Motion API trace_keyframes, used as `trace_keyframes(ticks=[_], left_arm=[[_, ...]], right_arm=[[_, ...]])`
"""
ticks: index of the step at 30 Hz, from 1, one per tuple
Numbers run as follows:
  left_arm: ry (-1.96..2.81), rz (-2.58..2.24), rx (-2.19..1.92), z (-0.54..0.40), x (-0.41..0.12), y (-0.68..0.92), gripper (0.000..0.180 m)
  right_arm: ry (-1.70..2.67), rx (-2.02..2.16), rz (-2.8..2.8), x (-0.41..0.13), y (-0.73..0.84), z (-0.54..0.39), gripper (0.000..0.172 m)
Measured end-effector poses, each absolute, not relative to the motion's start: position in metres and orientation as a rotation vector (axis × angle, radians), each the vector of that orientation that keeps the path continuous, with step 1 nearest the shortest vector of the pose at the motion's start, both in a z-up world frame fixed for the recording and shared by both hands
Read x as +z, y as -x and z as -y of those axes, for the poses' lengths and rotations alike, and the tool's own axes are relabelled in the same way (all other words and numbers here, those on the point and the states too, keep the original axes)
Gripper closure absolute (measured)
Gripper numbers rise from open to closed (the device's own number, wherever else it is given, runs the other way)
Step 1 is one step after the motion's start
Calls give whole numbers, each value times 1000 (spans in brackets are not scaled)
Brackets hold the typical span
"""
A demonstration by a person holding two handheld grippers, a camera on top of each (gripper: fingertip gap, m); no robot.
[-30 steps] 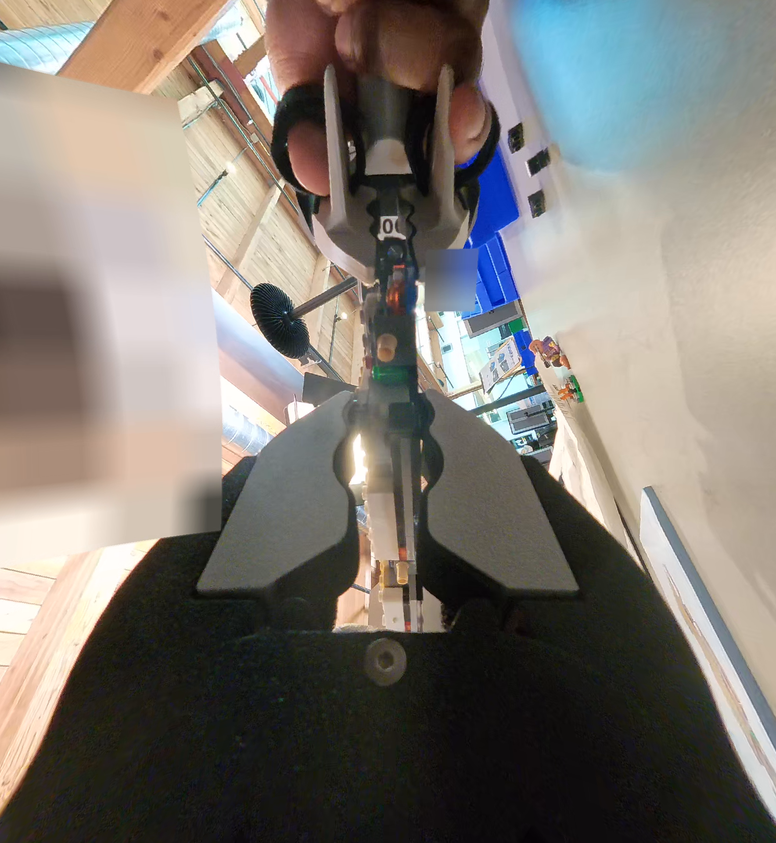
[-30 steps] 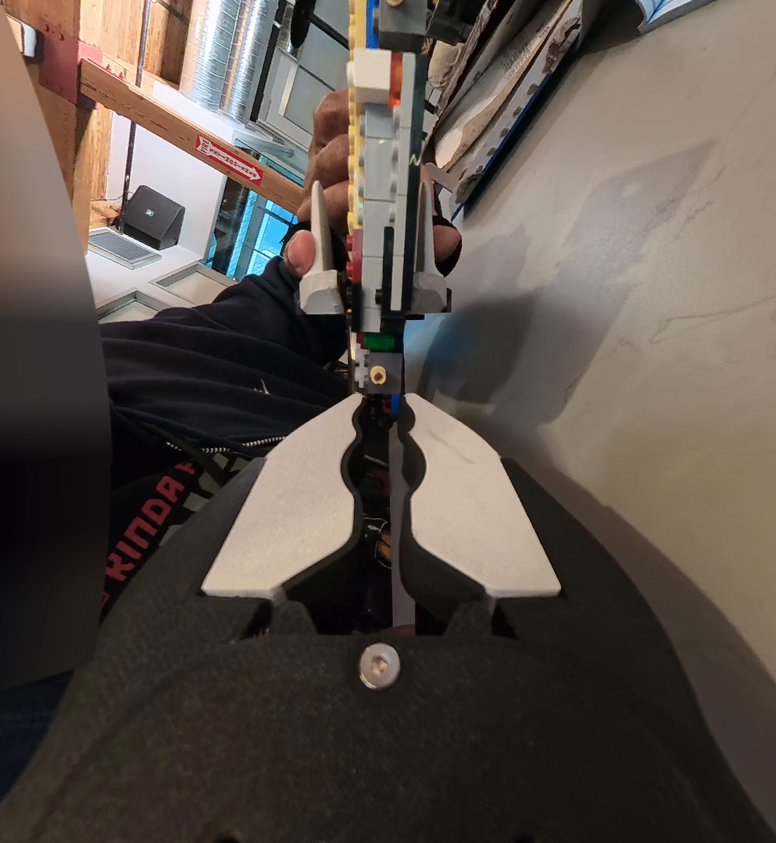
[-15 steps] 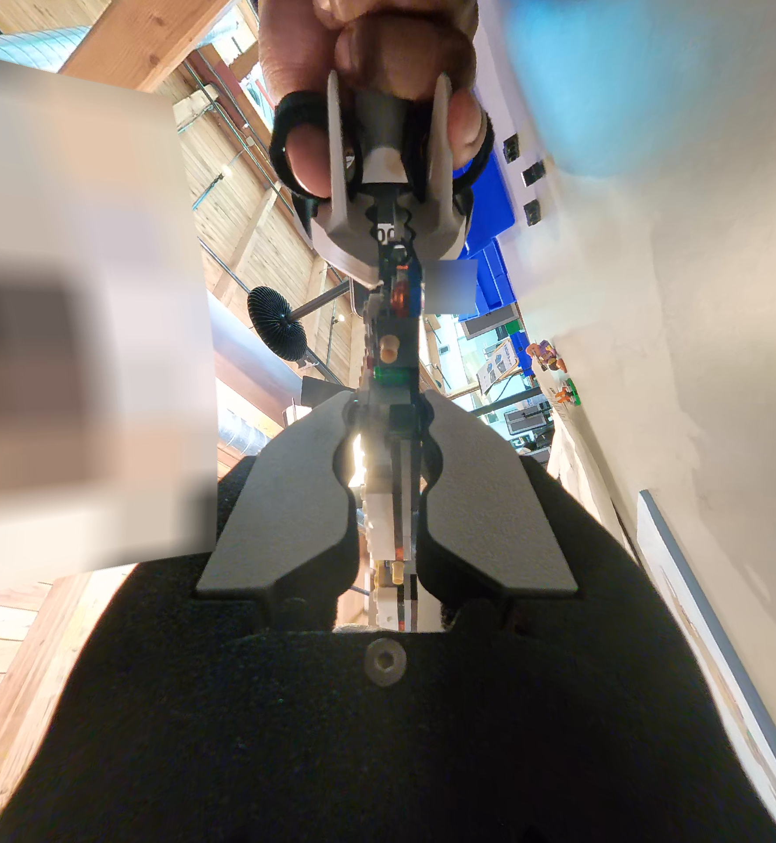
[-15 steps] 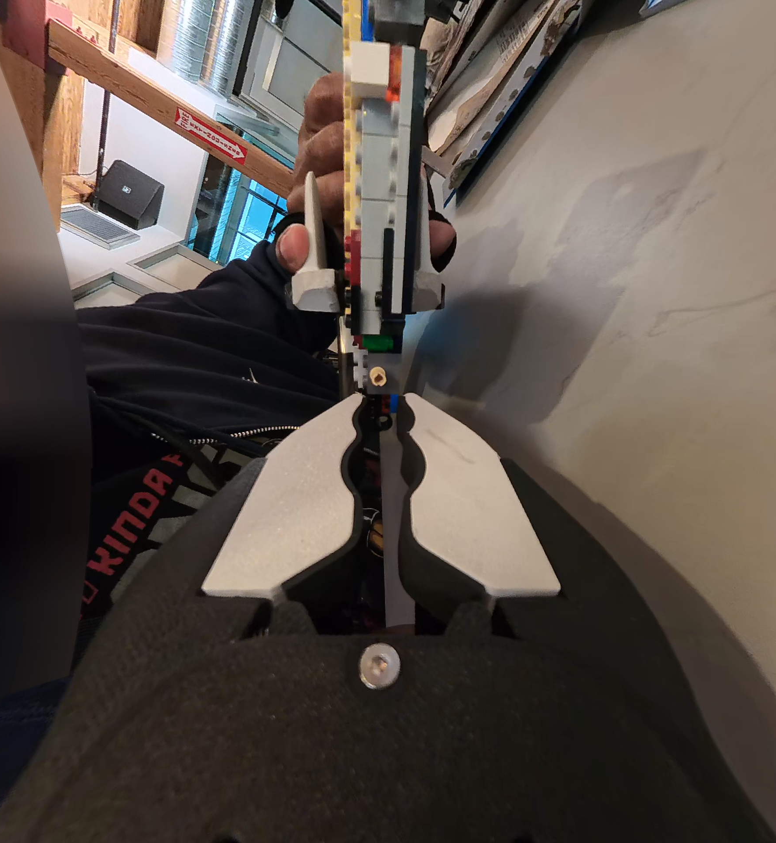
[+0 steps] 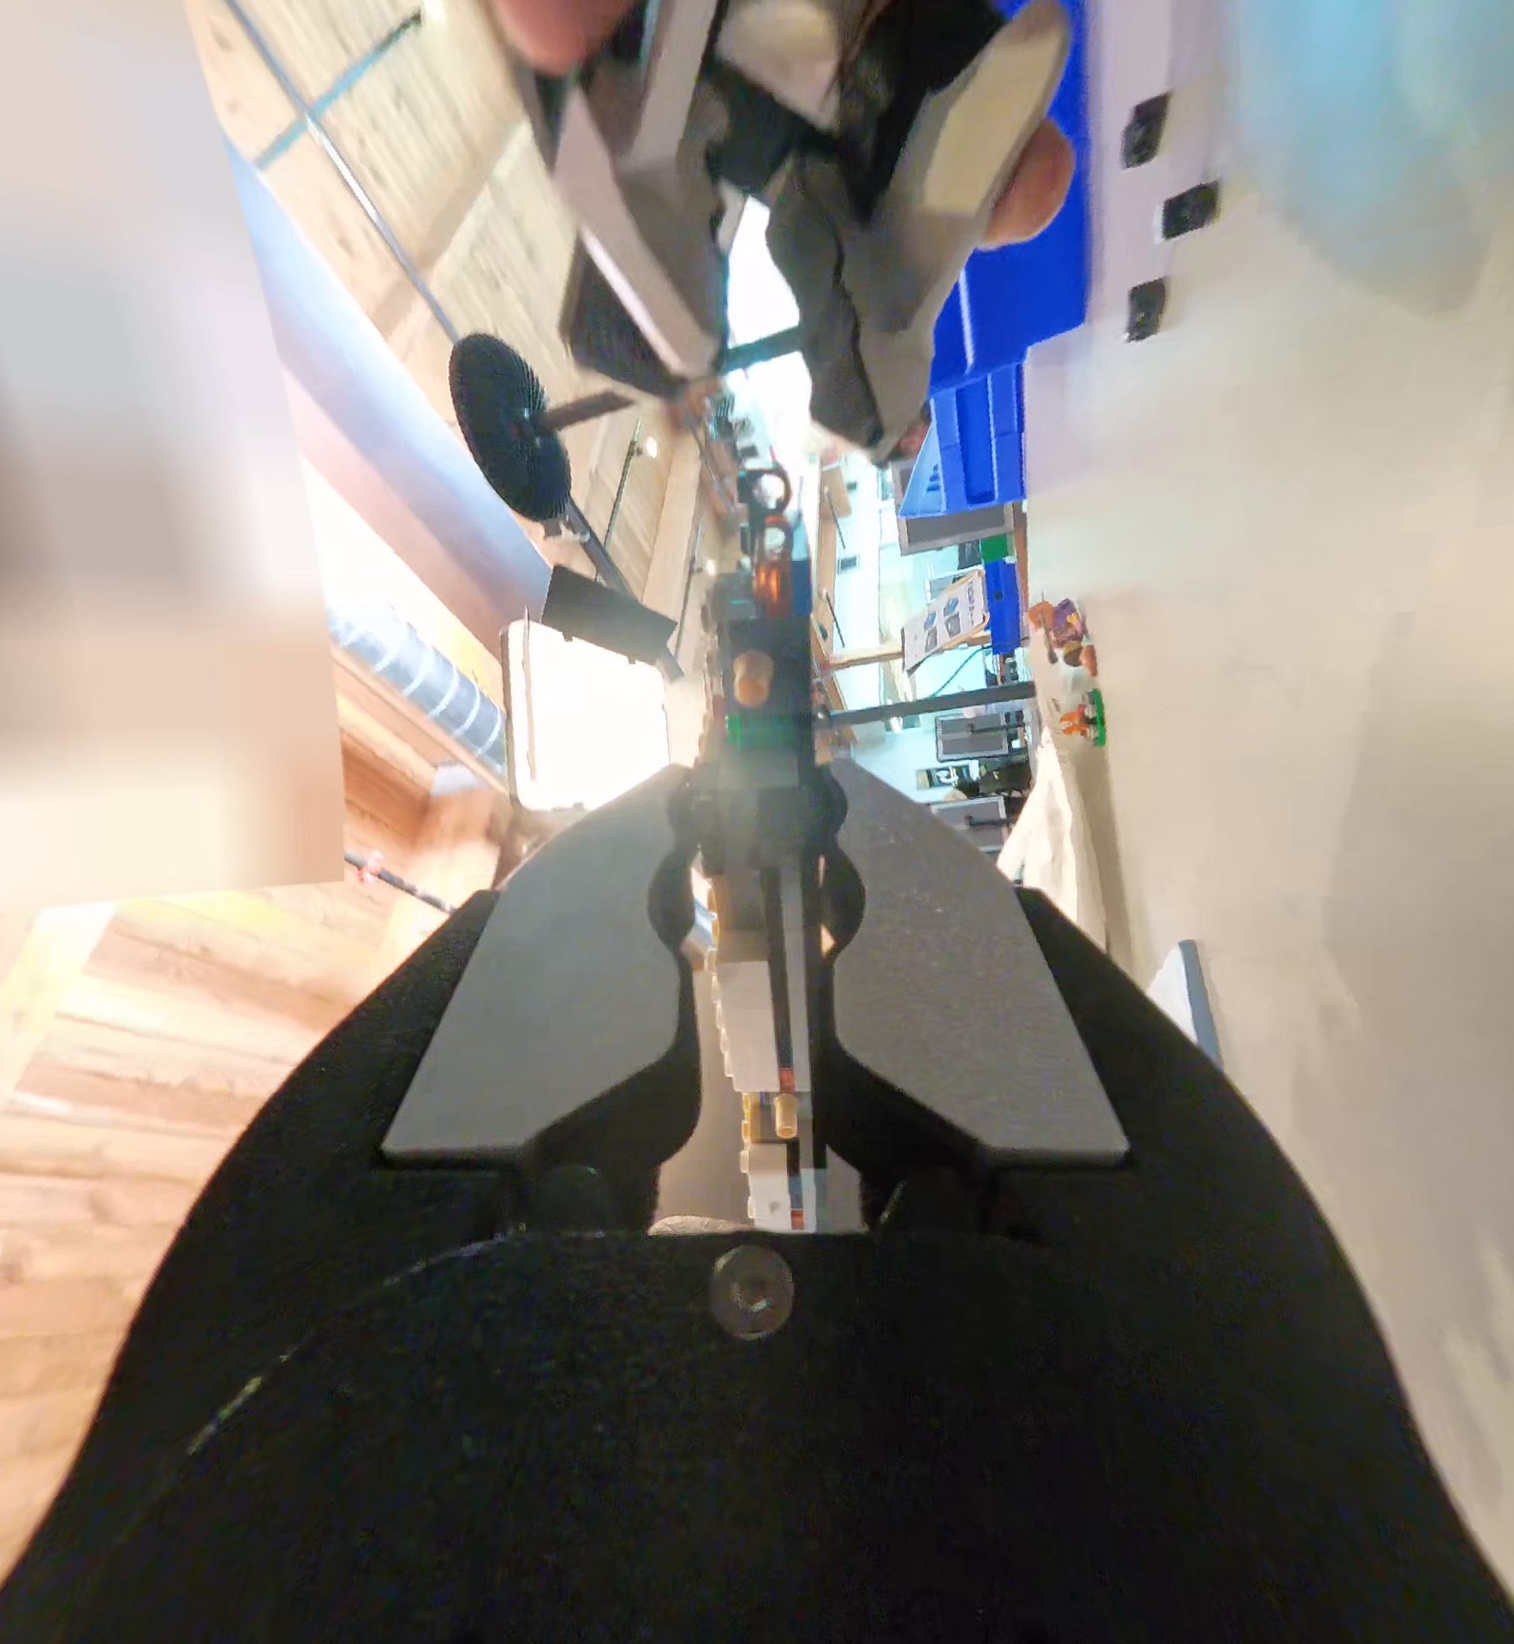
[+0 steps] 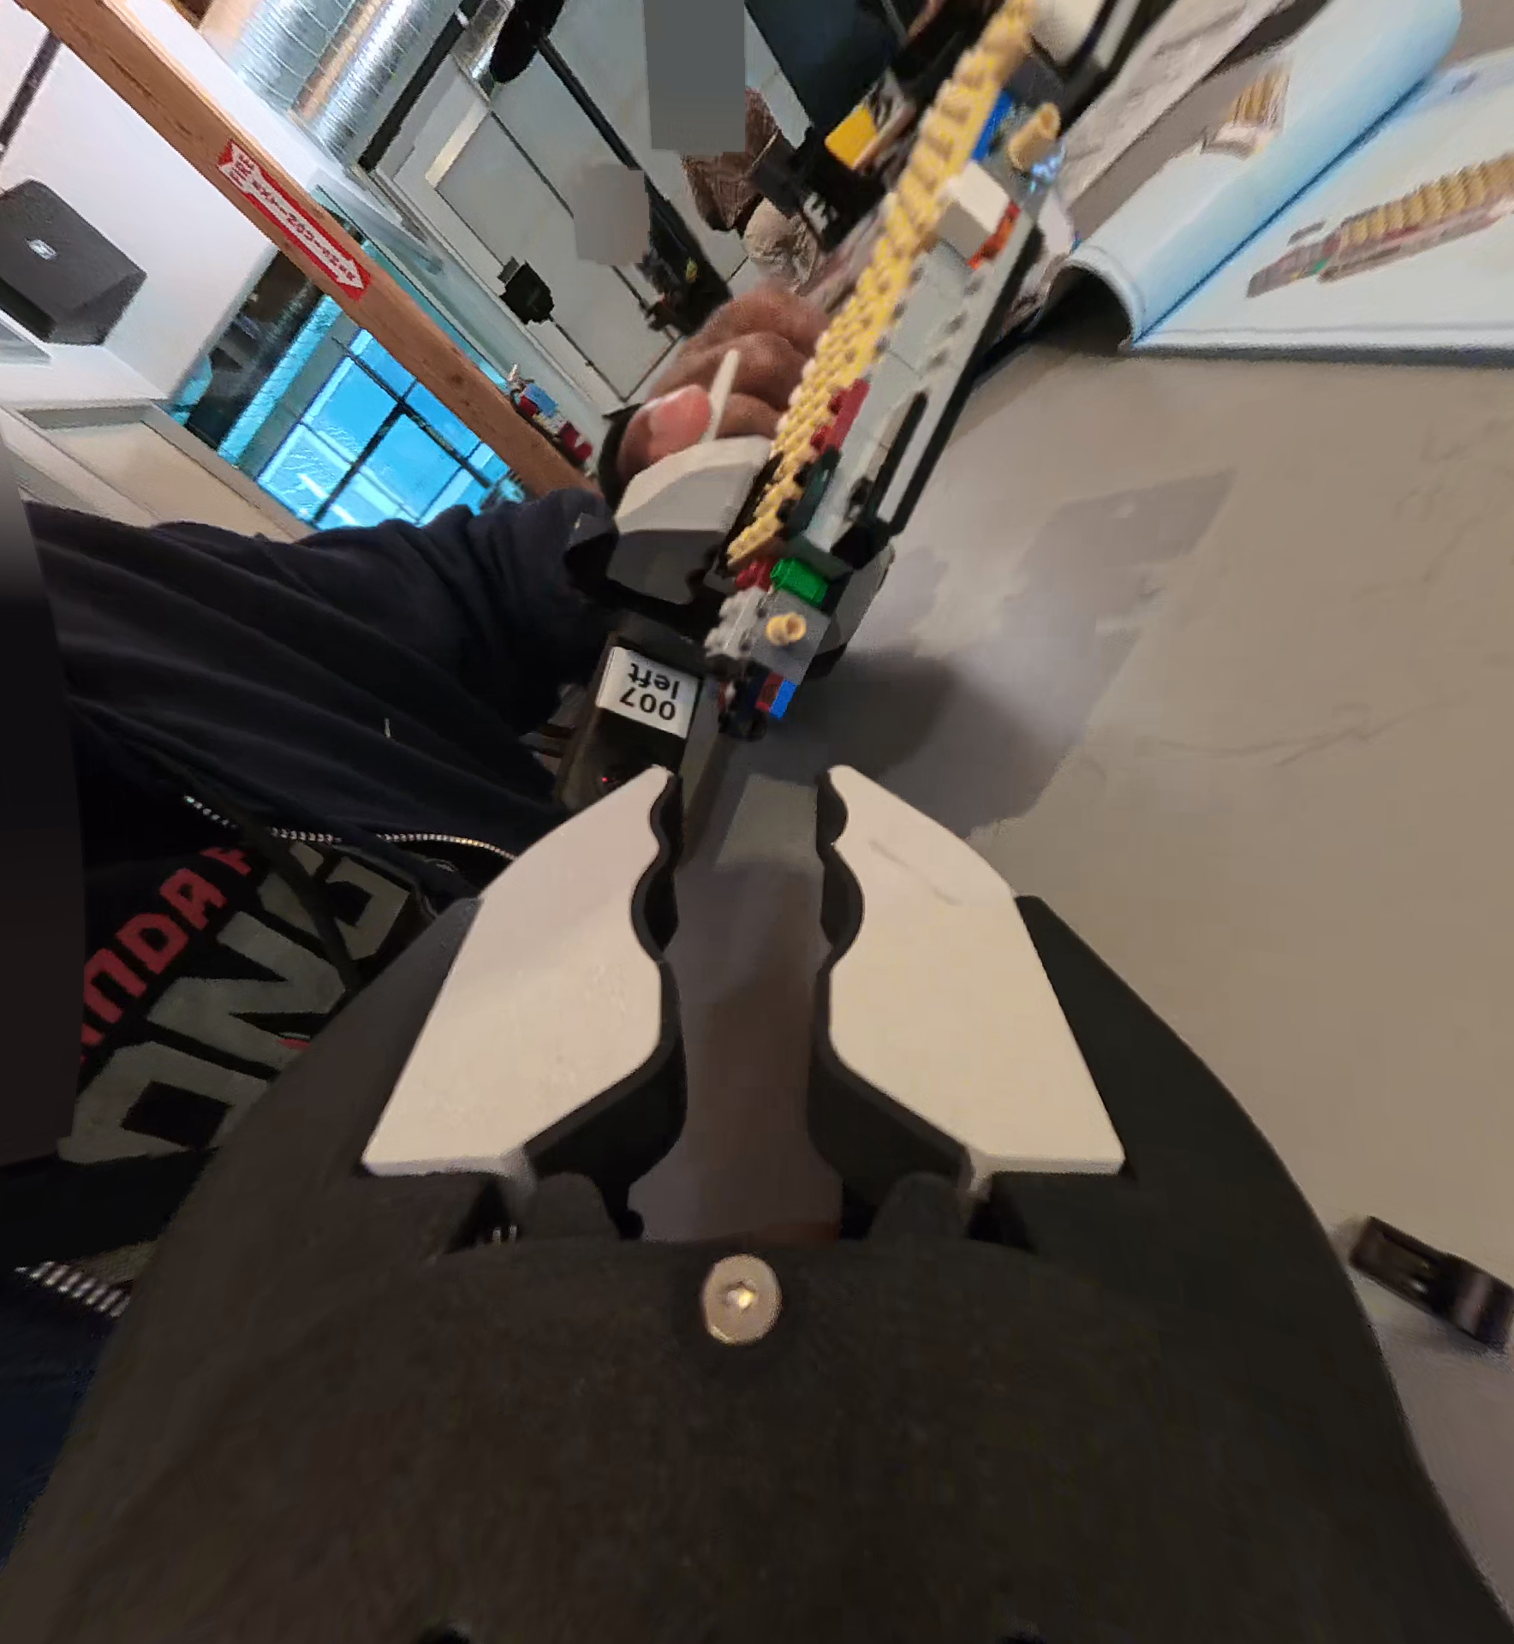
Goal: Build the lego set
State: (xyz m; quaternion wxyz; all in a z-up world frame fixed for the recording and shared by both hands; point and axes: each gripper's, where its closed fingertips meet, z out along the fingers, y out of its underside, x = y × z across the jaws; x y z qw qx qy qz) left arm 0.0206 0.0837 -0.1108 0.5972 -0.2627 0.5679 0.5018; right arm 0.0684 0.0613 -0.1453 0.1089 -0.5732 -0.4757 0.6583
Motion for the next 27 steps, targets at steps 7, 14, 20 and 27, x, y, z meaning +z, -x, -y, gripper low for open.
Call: trace_keyframes(ticks=[7,14,20,27], left_arm=[[697,-1170,1109,-80,-108,-13,156],[689,-1170,1083,-70,-114,-23,155],[711,-1233,1103,-69,-123,-24,155],[833,-1346,1082,-82,-153,-19,154]], right_arm=[[1483,1437,1424,-147,-84,-86,139],[1458,1081,1564,-161,-115,-109,139],[1507,886,1616,-174,-143,-136,139],[1652,705,1647,-197,-174,-166,143]])
